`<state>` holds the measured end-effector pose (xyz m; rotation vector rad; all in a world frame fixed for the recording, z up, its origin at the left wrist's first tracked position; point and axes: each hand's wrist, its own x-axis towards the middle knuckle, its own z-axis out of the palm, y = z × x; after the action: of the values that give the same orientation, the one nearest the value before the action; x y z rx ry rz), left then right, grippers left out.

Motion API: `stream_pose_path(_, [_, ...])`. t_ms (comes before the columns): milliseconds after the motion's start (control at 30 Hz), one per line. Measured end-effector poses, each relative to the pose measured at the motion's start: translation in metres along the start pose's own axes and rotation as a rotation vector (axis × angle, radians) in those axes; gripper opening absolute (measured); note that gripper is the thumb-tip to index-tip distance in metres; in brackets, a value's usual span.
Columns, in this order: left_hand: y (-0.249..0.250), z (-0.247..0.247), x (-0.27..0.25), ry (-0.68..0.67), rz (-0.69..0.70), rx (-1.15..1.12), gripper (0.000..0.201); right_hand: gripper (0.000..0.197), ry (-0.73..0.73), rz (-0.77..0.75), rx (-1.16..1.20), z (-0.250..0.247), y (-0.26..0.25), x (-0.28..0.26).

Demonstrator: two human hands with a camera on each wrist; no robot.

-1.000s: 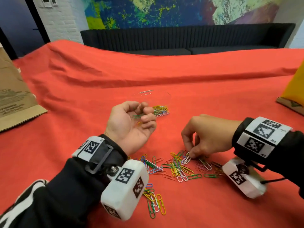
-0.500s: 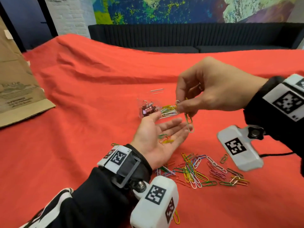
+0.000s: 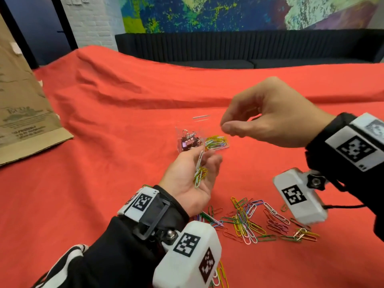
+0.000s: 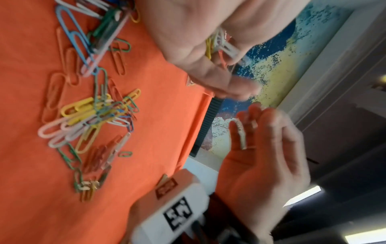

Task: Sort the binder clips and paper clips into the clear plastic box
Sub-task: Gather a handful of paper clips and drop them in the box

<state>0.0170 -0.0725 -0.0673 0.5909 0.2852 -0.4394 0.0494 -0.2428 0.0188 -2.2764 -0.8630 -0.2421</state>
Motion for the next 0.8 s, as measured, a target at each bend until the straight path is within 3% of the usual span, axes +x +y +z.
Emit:
stream_pose_path(67, [0.008, 0.005, -0.004, -0.014, -0.014, 0.053, 0.031, 0.010, 0.032, 0.039, 0.010, -0.012, 0.010, -0.009])
stream_pose_path(300, [0.055, 0.047, 0.025, -0.030, 0.207, 0.394, 0.019, 0.008, 0.159, 0.167, 0.123, -0.027, 0.042, -0.034])
stream_pose_path(467, [0.076, 0.080, 0.069, 0.026, 0.359, 0.626, 0.013, 0.010, 0.045, 0.205, 0.050, -0.023, 0.056, -0.032])
stream_pose_path(567, [0.077, 0.091, 0.094, 0.081, 0.499, 0.976, 0.025, 0.012, -0.017, 0.238, -0.006, -0.017, 0.065, -0.032])
stream_pose_path(700, [0.070, 0.101, 0.119, 0.113, 0.583, 1.400, 0.045, 0.010, -0.136, 0.272, -0.151, 0.001, 0.069, -0.034])
stream_pose_path(800, [0.067, 0.100, 0.128, 0.083, 0.710, 1.626, 0.059, 0.008, -0.179, 0.269, -0.200, 0.008, 0.067, -0.035])
